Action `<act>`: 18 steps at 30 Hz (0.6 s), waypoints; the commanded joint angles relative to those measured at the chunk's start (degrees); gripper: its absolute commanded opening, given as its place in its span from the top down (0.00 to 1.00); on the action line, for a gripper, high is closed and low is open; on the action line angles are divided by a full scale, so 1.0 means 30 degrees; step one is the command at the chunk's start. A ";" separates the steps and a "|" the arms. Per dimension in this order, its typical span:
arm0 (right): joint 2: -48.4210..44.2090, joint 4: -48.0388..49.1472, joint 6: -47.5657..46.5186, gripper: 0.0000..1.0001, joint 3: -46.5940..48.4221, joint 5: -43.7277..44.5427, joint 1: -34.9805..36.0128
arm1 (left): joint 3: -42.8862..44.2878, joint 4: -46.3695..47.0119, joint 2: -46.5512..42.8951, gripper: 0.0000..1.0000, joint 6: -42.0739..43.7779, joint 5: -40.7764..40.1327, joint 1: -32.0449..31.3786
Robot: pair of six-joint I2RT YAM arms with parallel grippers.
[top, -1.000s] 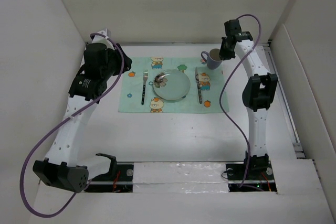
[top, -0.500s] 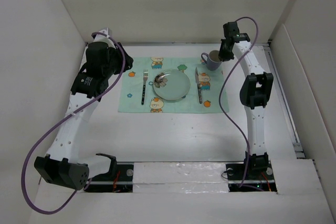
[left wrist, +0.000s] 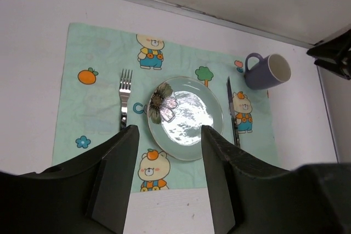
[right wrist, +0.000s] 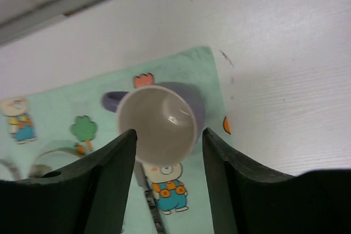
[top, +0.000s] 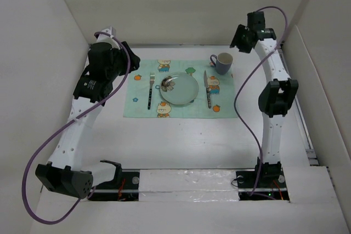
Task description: Set the dinner table for one person
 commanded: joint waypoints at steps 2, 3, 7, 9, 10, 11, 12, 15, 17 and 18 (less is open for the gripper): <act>-0.5902 0.3650 0.1307 0.43 -0.2145 -0.2807 -0.0844 | 0.1408 0.1354 -0.0638 0.53 -0.0044 0.0132 -0.0065; -0.6992 0.5077 0.1543 0.44 -0.3082 -0.3045 -0.0846 | 0.1699 0.1472 -0.0638 0.51 -0.0102 0.0190 -0.0065; -1.3843 1.0760 0.3153 1.00 -1.0631 -0.3194 -0.0846 | 0.2549 0.1999 -0.0637 0.49 -0.0454 0.0162 -0.0065; -1.8517 1.4144 0.4446 1.00 -1.6128 -0.2520 -0.1344 | 0.2933 0.2293 -0.0843 0.48 -0.0513 -0.0249 -0.0065; -1.9996 1.4956 0.4852 1.00 -1.7753 -0.1882 -0.1605 | 0.3078 0.2264 -0.1104 0.48 -0.0513 -0.0510 0.0167; -2.1316 1.5428 0.5494 1.00 -2.0496 -0.1412 -0.1868 | 0.3195 0.2119 -0.1309 0.48 -0.0542 -0.1615 0.0373; -2.3708 1.5665 0.5761 1.00 -2.1596 -0.0827 -0.2364 | 0.3515 0.1885 -0.1399 0.48 -0.0484 -0.2177 0.0375; -2.6041 1.3864 0.5502 0.86 -2.3828 0.2946 -0.2195 | 0.3781 0.1182 -0.1955 0.47 -0.0017 -0.4930 0.0375; -2.6923 1.3645 0.5151 0.78 -2.4563 0.4626 -0.2193 | 0.3782 0.0537 -0.2103 0.47 0.0248 -0.7236 0.0375; -2.6983 1.3704 0.5120 0.68 -2.4885 0.4599 -0.2367 | 0.3753 0.0332 -0.2103 0.47 0.0365 -0.7686 0.0375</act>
